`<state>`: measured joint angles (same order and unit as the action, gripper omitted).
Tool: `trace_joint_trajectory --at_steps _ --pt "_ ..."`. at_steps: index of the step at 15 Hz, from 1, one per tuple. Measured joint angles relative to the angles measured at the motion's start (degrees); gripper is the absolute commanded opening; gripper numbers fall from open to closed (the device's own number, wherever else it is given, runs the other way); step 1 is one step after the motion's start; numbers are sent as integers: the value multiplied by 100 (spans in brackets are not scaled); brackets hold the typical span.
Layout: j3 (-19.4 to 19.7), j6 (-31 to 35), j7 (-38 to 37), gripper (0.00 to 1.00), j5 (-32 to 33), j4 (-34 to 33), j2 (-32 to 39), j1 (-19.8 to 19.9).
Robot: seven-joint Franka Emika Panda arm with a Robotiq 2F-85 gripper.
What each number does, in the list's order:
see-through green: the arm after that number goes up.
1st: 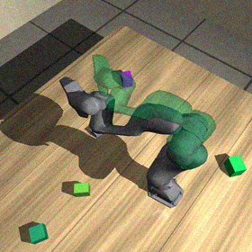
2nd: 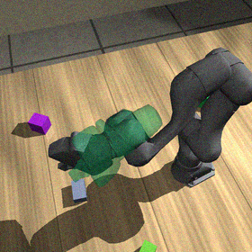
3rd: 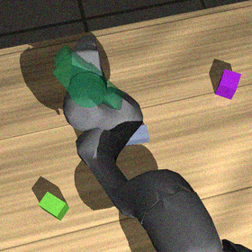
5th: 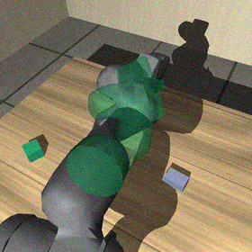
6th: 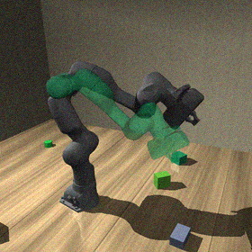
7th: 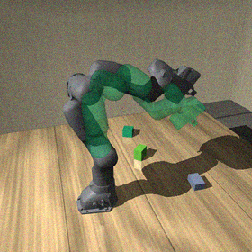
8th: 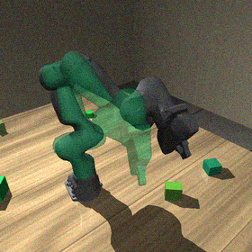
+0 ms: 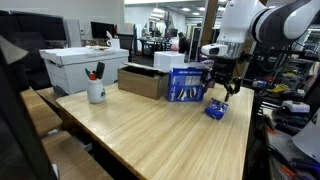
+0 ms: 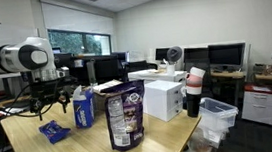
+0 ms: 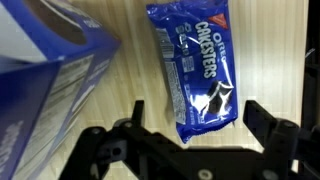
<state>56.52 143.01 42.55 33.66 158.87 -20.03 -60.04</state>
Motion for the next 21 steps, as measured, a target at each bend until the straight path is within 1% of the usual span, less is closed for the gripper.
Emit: trace_joint_trajectory --at_steps 4,7,10,13,21 --pt "291 623 43 100 42 5 513 -396" --pt "489 833 104 100 17 -2 847 -649" --pt "682 820 166 100 -240 -42 1220 -1004" --pt "780 765 312 100 -577 -105 1455 -1237" --pt "819 612 798 100 -1295 -269 1885 -1479"
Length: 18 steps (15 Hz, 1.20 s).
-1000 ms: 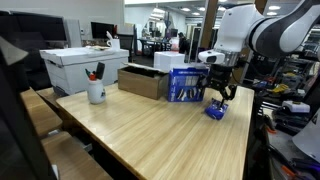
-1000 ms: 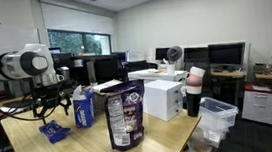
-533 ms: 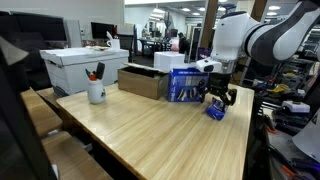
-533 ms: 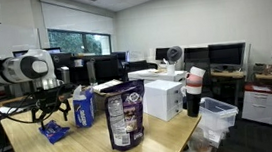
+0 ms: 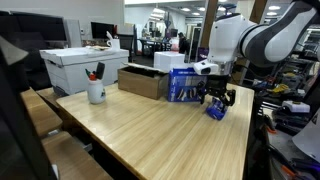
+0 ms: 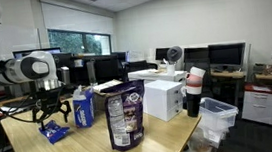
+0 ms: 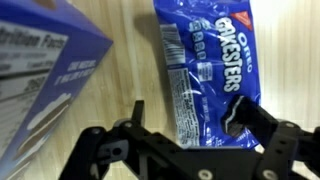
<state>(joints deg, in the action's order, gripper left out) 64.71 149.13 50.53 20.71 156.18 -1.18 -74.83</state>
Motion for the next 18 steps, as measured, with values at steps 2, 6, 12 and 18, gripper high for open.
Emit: trace_joint_trajectory --at_steps 2,6,12,18 --pt "-20 -103 175 65 -237 -78 151 -50" --pt "-65 -147 313 48 -442 -142 334 -51" --pt "-1226 -451 285 13 -565 -425 484 1026" --pt "-3603 -578 -103 0 -444 -760 489 3375"
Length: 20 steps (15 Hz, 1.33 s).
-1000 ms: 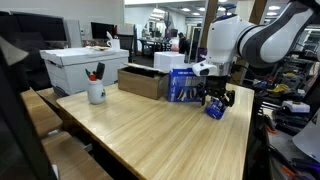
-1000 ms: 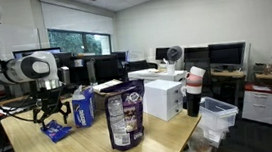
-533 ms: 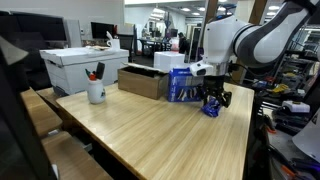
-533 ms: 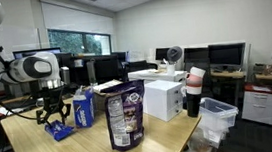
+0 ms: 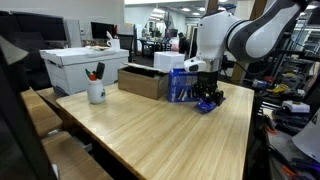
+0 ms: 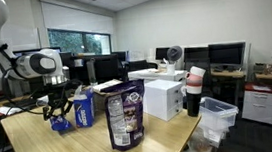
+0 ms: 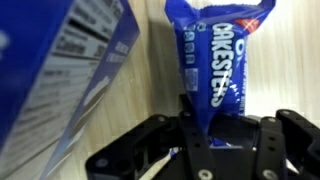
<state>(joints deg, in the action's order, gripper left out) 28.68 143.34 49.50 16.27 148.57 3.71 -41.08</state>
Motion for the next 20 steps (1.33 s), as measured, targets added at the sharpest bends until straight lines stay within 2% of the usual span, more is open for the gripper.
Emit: trace_joint_trajectory --at_steps 4,8,11,13,20 --pt "-1488 -329 -636 3 325 -329 -39 1389" --pt "-2444 -694 -1066 3 440 -594 -188 2246" --pt "-2810 -913 -1298 3 441 -716 -363 2555" --pt "-3115 -1195 -1646 3 444 -843 -733 2774" --pt "-3272 -1239 -2401 3 463 -919 -1321 2935"
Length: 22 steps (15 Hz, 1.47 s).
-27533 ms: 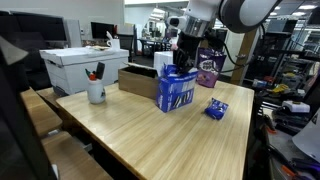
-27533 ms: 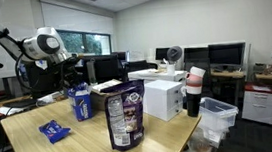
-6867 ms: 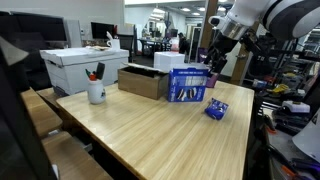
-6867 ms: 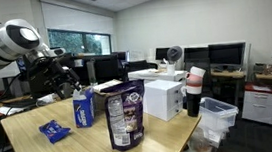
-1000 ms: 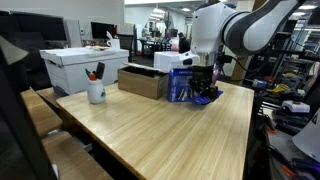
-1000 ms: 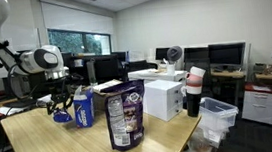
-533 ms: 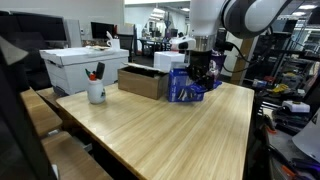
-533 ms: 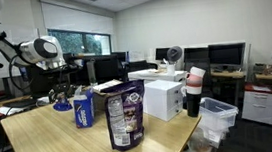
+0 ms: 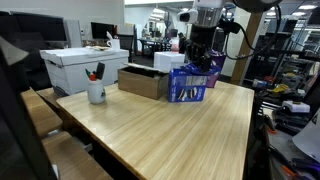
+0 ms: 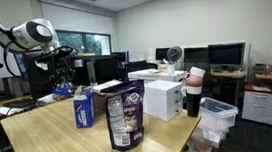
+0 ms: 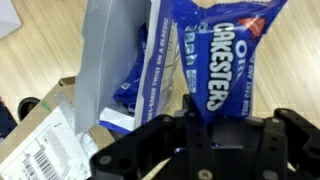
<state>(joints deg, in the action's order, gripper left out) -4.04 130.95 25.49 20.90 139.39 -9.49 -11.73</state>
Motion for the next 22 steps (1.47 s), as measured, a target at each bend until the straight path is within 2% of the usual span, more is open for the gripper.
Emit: trace_joint_trajectory --at_steps 8,15,22 --pt "-69 7 -745 3 426 -281 -276 270" --pt "-151 312 -1668 3 1455 -317 -221 508" --pt "-230 618 -2760 3 2444 -263 -40 567"
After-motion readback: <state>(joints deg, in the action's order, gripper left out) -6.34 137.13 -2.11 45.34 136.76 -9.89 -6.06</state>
